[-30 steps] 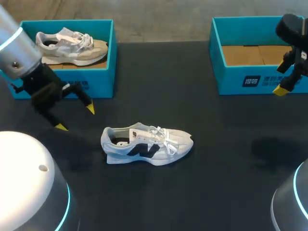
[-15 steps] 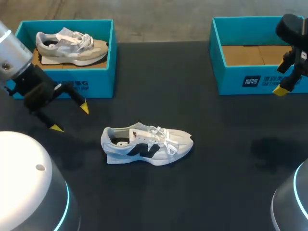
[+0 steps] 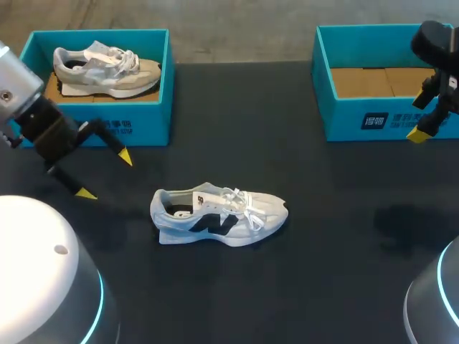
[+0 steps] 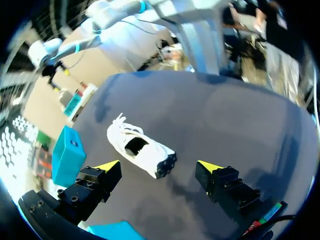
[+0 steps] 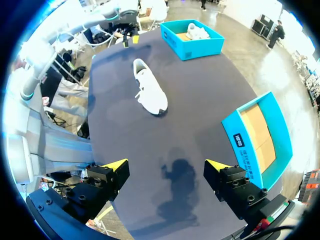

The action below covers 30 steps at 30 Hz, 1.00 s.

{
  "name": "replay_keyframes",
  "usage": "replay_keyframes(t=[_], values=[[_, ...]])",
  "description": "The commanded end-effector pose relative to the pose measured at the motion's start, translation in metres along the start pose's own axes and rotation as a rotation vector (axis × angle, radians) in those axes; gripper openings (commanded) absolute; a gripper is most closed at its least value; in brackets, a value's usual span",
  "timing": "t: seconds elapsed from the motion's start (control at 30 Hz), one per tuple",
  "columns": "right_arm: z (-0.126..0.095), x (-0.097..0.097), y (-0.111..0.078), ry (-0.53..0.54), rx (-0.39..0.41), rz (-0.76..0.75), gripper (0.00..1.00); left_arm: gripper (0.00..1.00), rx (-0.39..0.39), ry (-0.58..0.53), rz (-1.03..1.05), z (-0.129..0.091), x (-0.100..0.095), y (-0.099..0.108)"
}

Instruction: Take the shoe out of the shoebox, open the shoe tongue, remove and reinsert the insole, then place the shoe into the shoebox

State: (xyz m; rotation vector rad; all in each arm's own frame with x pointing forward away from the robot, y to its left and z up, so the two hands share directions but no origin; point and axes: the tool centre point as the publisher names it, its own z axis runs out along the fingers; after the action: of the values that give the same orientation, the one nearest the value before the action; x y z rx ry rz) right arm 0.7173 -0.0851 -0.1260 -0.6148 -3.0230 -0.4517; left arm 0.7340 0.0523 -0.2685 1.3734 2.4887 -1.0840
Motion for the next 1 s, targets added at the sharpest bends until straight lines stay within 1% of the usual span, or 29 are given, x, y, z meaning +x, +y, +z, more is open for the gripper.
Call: replay_keyframes(t=[0.03,0.13,0.33,0.5,0.57,0.63,0.83,1.0], values=[[0.0,-0.002,0.002,0.003,0.005,0.002,1.0,1.0,0.133,-0.089,-0.215,-0.004,0.008,0.011],[0.0,-0.002,0.002,0.003,0.005,0.002,1.0,1.0,0.186,-0.14,-0.333,-0.007,0.016,0.017],[0.0,-0.002,0.002,0.003,0.005,0.002,1.0,1.0,0.249,-0.21,-0.498,-0.007,0.034,0.029],[0.0,-0.002,0.002,0.003,0.005,0.002,1.0,1.0,0.296,-0.249,-0.598,-0.004,0.043,0.033],[0.0,-0.002,0.002,0.003,0.005,0.002,1.0,1.0,0.282,-0.266,-0.615,-0.001,0.046,0.036],[0.0,-0.002,0.002,0.003,0.005,0.002,1.0,1.0,0.306,-0.29,-0.644,0.001,0.048,0.038],[0.0,-0.002,0.002,0.003,0.005,0.002,1.0,1.0,0.338,-0.336,-0.707,0.017,0.056,0.042],[0.0,-0.002,0.002,0.003,0.005,0.002,1.0,1.0,0.343,-0.347,-0.725,0.031,0.064,0.045]])
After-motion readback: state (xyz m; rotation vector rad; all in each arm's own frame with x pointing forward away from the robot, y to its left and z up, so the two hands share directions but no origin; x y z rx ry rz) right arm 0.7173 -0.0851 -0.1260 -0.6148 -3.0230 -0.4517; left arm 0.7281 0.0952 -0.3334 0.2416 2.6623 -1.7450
